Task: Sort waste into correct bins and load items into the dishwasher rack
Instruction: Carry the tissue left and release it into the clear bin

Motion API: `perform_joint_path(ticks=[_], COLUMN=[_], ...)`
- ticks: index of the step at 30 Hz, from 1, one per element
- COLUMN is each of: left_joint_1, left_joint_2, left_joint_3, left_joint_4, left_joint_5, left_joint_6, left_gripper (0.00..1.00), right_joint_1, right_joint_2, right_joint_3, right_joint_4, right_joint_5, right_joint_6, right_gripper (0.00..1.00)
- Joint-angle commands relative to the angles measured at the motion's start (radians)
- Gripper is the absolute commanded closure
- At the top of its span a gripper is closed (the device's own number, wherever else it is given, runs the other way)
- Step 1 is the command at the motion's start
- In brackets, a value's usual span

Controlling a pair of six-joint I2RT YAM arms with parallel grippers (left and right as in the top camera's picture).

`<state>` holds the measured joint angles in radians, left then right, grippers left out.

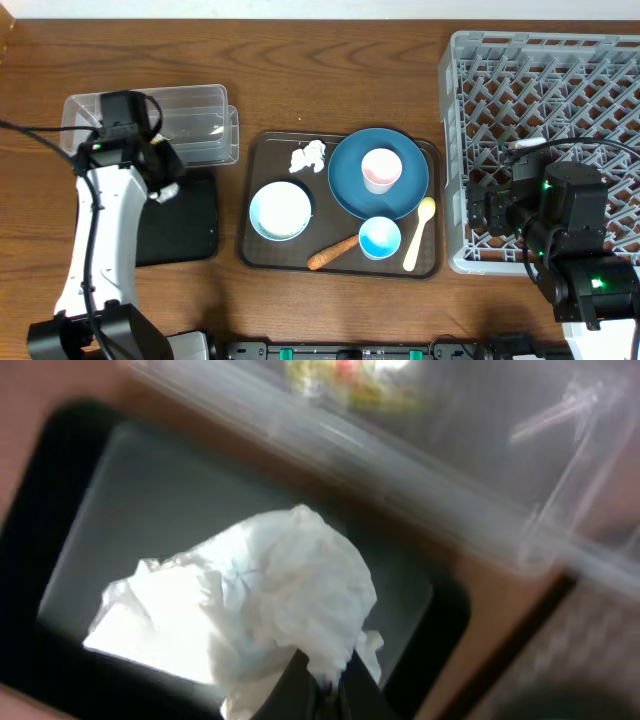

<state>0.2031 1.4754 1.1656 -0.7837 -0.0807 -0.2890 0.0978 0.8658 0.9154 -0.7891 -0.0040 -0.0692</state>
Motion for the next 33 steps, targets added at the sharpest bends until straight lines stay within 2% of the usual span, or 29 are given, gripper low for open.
perform_joint_path(ticks=[1,4,9,16,18,20,24,28,33], left_joint_1=[0.004,0.003,0.003,0.003,0.003,0.003,0.002,-0.014,-0.129], left_joint_2=[-0.006,-0.006,0.003,0.125,0.158,0.171,0.150,0.095,0.050], left_joint_3=[0.008,0.008,0.007,0.007,0.007,0.007,0.008,0.013,0.013], left_joint_4=[0.080,0.195,0.351,0.435,0.438,0.442,0.478,0.495,0.482], left_joint_5=[0.043,0.096,0.096,0.096,0.096,0.097,0.122,0.216,0.325], left_joint_6=[0.008,0.011,0.011,0.011,0.011,0.011,0.035,0.052,0.054], left_gripper=[0.94,0.94,0.94,0.93,0.84,0.66,0.60,0.60,0.60], right_joint_1=[0.011,0.011,0.011,0.011,0.011,0.011,0.011,0.011,0.011], right_joint_2=[-0.002,-0.002,-0.002,-0.002,-0.002,-0.002,-0.002,-0.002,-0.002], right_joint_3=[0.019,0.019,0.019,0.019,0.019,0.019,0.019,0.019,0.019], right_joint_4=[-0.001,-0.004,-0.008,-0.008,-0.008,-0.008,-0.008,-0.008,-0.008], right_joint_5=[0.000,0.000,0.000,0.000,0.000,0.000,0.000,0.000,0.000], right_joint_6=[0.009,0.009,0.009,0.009,0.009,0.009,0.009,0.009,0.009], right_gripper=[0.01,0.01,0.01,0.01,0.01,0.01,0.01,0.01,0.01])
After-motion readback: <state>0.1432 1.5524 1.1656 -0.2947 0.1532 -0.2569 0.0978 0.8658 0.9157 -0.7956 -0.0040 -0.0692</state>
